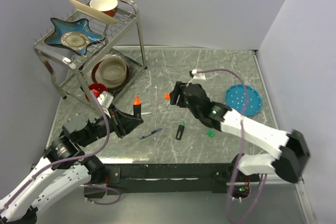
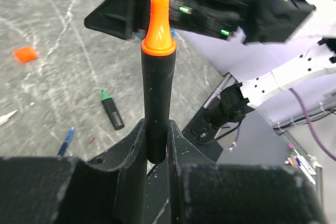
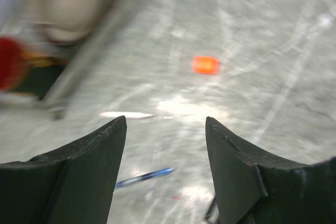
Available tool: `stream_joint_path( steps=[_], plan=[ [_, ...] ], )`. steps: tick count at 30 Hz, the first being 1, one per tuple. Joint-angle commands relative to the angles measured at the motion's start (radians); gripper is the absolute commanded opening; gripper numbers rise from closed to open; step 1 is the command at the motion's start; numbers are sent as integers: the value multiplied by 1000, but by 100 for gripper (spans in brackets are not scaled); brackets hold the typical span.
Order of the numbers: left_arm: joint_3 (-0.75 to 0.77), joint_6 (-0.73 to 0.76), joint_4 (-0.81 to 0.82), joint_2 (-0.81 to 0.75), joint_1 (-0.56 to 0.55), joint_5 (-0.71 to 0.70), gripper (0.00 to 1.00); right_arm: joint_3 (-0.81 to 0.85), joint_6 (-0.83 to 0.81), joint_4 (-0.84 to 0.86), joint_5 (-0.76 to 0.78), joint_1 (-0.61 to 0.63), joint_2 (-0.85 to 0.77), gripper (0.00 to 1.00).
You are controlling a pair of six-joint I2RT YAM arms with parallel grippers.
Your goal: Insert the pens into the pen caps
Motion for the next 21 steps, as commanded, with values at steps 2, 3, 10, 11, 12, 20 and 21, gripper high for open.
stream_joint_path(
  steps=[2, 3, 10, 11, 12, 20, 21],
  plan=[
    [-16, 38, -57, -71, -1, -61, 1, 143, 110, -110, 87, -41, 212, 66],
    [-16, 38, -57, -81, -2, -65, 1, 166, 115, -92, 80, -41, 240, 66],
    [-29, 33, -54, -153, -2, -79, 1, 356, 110, -121, 73, -45, 507, 65],
    [-29, 35, -55, -156, -4, -87, 1, 377, 101, -127, 75, -48, 556, 65],
    [-31, 41, -55, -156, -2, -87, 1, 423, 101, -153, 81, -53, 579, 65],
    [-31, 59, -49, -110, -4, -22, 1, 493, 76, -174, 81, -85, 702, 65],
    [-31, 59, -49, -108, -4, -24, 1, 499, 75, -177, 70, -90, 713, 65]
  ],
)
